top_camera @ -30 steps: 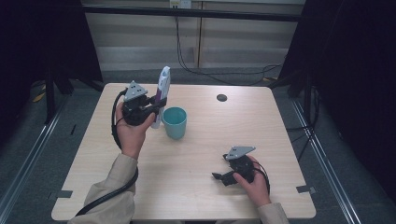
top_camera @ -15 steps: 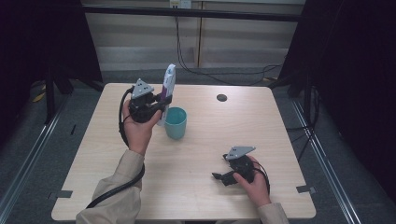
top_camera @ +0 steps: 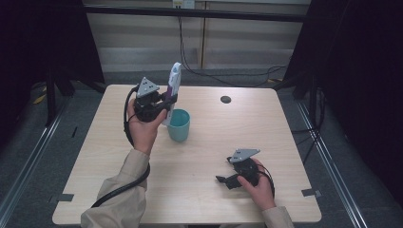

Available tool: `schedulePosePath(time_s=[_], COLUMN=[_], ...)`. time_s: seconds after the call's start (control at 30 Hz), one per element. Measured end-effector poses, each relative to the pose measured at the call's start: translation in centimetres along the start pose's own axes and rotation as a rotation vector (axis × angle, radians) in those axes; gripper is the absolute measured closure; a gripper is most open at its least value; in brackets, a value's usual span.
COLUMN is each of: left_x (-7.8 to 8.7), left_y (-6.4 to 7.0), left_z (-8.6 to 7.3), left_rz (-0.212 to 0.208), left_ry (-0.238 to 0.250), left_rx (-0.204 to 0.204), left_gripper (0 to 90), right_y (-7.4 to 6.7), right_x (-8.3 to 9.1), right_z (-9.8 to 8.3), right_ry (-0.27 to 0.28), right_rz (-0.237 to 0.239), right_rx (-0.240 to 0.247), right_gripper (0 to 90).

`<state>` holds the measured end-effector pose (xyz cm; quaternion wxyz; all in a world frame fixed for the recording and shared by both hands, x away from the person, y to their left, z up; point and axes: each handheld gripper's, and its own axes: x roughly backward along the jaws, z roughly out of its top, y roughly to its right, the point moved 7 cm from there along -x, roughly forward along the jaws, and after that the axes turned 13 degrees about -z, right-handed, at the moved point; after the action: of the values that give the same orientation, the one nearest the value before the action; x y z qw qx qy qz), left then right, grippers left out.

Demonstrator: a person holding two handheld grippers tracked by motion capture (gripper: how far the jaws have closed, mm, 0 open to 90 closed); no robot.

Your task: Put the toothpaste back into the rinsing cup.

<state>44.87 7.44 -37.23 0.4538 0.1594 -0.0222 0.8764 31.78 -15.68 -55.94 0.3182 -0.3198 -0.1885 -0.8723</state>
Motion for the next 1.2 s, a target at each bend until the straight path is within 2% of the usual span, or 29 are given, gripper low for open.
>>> schedulePosePath(time_s=[0.43,0.67,1.0,1.2], left_x=[-1.2,-1.9,-2.6,-3.1], left_y=[0.0,0.0,-0.5,-0.6], left_z=[0.2,0.1,-0.1,-0.3], left_rz=[-0.007,-0.009,-0.008,-0.008], left_ry=[0.001,-0.012,0.002,0.001], left_rx=[0.004,-0.009,0.013,0.009], left_gripper=[71.8,71.8,71.8,71.7], right_y=[0.0,0.0,0.0,-0.1], right_x=[0.0,0.0,0.0,0.0], right_z=[0.0,0.0,0.0,0.0], right_ry=[0.001,0.001,0.001,0.002], right_rz=[0.0,-0.001,-0.001,0.001], right_rx=[0.001,0.002,0.001,0.001], right_gripper=[13.0,13.1,13.1,13.1])
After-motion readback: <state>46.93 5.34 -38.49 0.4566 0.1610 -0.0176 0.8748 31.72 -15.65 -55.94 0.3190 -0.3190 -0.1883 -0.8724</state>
